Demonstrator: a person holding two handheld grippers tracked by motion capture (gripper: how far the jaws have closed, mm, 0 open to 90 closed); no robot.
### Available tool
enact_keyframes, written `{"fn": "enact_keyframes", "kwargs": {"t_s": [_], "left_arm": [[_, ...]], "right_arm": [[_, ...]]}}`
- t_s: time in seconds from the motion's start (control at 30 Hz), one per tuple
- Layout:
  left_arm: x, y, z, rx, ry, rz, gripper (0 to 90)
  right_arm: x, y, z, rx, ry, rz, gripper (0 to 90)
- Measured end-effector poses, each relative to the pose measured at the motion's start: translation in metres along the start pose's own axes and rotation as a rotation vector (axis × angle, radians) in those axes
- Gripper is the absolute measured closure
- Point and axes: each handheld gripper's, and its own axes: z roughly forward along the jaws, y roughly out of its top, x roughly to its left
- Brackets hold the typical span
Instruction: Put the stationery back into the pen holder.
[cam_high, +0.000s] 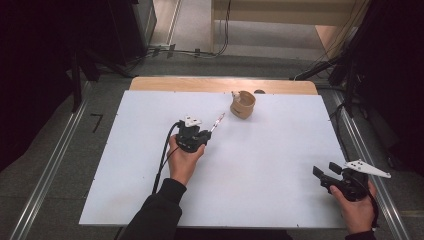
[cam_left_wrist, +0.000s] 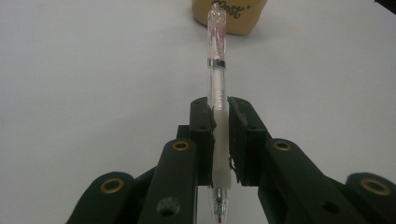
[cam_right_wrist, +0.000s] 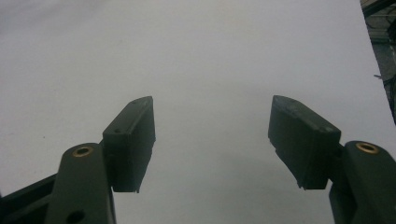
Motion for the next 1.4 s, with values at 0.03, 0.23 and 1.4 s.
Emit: {"fn": "enact_keyframes", "kwargs": {"t_s": [0.03, 0.23, 1.4], "left_arm": [[0.0, 0.001, 0.001, 0.0, 0.0, 0.001, 81.1], [-0.004, 0.006, 0.005, -0.001, -0.007, 0.004, 81.1], [-0.02, 0.041, 0.025, -0.016, -0.015, 0.016, 81.1]], "right_arm": [[0.0, 0.0, 0.0, 0.001, -0.001, -0.001, 30.4], [0.0, 0.0, 0.0, 0.001, -0.001, 0.001, 30.4], [0.0, 0.0, 0.003, 0.007, 0.019, 0.001, 30.4]]}}
